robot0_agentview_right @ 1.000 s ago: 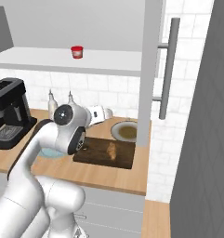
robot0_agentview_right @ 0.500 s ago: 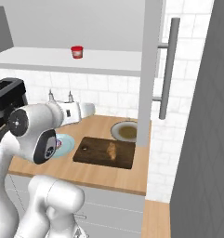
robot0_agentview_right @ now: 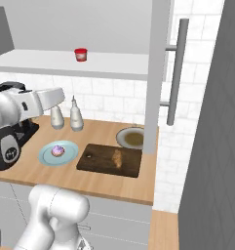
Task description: From the different types of pastries on the counter, select a croissant and place it on the cutting board. Then retrieve a jar of jam from the cabinet and place it alongside the croissant on the cutting board.
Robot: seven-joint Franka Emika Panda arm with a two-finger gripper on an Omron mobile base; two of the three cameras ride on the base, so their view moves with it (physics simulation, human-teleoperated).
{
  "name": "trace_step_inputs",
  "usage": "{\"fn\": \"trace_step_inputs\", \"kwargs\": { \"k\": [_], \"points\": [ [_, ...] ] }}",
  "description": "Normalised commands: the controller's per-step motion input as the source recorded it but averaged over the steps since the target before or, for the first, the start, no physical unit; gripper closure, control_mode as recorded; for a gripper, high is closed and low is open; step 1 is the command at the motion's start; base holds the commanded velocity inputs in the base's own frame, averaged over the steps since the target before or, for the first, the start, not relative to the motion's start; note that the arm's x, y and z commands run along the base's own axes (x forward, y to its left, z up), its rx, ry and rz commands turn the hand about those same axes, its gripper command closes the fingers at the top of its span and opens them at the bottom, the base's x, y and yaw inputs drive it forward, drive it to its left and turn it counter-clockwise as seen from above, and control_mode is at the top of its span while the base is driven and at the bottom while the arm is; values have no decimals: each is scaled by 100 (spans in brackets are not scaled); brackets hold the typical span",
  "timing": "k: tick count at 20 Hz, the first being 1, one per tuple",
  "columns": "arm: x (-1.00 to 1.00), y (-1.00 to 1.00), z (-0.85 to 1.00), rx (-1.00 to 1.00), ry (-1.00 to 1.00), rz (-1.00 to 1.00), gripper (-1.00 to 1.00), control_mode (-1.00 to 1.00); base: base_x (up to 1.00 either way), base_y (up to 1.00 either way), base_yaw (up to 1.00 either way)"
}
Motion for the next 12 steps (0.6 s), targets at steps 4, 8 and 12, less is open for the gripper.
{"fn": "trace_step_inputs", "kwargs": {
  "k": [4,8,12],
  "points": [
    [-7,37,100,-1,-29,13,-100,-100,0,0,0],
    [-13,21,58,-2,-23,5,-100,-100,0,0,0],
    [0,0,19,3,26,12,-100,-100,0,0,0]
  ]
}}
